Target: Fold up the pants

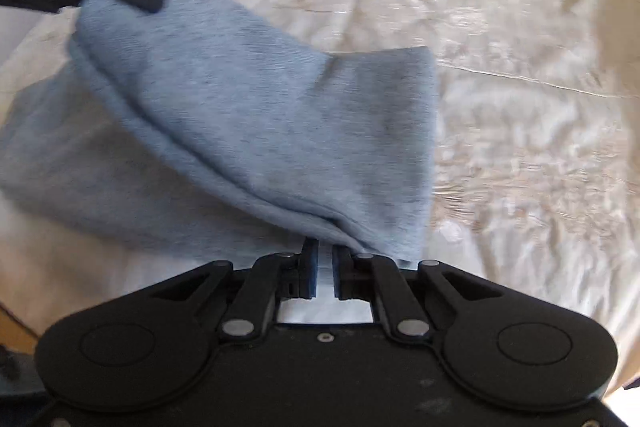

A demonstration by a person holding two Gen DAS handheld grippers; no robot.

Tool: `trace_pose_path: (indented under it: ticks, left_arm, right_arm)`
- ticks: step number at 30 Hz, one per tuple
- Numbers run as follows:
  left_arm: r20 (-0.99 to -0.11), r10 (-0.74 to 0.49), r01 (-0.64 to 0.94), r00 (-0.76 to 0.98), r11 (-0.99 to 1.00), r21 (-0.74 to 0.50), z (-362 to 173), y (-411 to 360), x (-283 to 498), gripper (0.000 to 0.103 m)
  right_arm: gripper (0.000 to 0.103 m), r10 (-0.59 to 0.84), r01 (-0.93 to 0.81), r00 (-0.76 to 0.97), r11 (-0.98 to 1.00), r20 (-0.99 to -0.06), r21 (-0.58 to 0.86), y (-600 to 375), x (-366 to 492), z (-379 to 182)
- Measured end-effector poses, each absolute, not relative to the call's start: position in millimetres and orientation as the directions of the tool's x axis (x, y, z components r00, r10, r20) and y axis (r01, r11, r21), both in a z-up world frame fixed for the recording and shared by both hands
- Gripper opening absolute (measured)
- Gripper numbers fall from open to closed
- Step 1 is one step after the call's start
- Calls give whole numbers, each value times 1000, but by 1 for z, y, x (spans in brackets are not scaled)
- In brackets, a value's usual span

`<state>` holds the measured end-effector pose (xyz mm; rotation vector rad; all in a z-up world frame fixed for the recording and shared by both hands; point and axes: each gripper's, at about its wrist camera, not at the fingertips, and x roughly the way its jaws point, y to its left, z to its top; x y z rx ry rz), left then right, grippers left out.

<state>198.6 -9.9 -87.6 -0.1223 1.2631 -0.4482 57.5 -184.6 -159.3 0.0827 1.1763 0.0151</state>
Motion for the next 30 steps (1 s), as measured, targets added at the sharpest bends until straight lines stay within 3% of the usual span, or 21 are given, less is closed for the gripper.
trace_pose_path:
  ticks: [2, 7, 9, 14, 23, 26, 30]
  left_arm:
    - [-900, -403, 231, 167, 903, -362, -106, -5, 198, 11]
    - [-949, -288, 247, 131, 936, -250, -148, -5, 183, 11]
    - [-955, -267, 261, 126, 938, -228, -159, -4, 180, 12]
    - [-953, -272, 280, 134, 933, -227, -163, -4, 177, 12]
    - [-951, -245, 331, 189, 928, -173, -159, -12, 170, 13]
    - [-953, -229, 339, 199, 928, -153, -160, -13, 168, 15]
    - [-957, -212, 342, 196, 930, -136, -166, -13, 168, 19]
  right_arm:
    - [1, -60, 123, 361, 992, -931, -16, -203, 55, -168]
    - [0, -9, 206, 294, 977, -956, 54, -238, 41, -180]
    - [10, -35, 216, 265, 976, -964, 24, -243, 34, -181]
    - [11, 8, 291, 284, 952, -959, 94, -267, 27, -166]
    - [12, 104, 131, 473, 974, -875, 186, -249, 120, -137]
    - [12, 117, 96, 454, 979, -883, 179, -244, 156, -151]
    - [0, 77, 116, 339, 986, -938, 123, -254, 192, -198]
